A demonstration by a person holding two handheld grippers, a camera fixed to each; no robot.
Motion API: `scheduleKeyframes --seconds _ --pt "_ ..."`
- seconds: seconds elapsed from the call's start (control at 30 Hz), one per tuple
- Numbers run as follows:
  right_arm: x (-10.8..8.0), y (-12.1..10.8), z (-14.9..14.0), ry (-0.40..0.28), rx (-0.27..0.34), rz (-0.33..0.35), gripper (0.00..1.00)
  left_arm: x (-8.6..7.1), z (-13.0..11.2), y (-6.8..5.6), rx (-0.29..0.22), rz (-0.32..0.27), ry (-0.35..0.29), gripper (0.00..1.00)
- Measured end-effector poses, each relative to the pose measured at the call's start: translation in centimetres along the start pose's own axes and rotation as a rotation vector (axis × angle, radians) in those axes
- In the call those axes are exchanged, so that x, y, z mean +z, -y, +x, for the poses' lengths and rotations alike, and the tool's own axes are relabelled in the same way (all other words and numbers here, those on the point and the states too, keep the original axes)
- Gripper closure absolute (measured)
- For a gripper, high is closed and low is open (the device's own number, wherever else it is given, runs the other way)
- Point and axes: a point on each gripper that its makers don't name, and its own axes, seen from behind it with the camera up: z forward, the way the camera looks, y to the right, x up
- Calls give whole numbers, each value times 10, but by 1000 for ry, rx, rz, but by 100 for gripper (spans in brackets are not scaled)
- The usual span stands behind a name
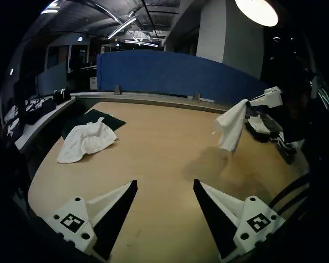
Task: Fold towel
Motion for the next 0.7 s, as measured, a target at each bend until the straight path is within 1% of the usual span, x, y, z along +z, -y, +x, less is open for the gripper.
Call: scheduleKeyframes --seconds 0.3,0.7 --pt "-18 -21 -15 5 30 -32 98 2 2 -9 5 -18 0 5" --pt "-55 -67 -45 23 62 -102 98 6 3 -23 32 -36 6 5"
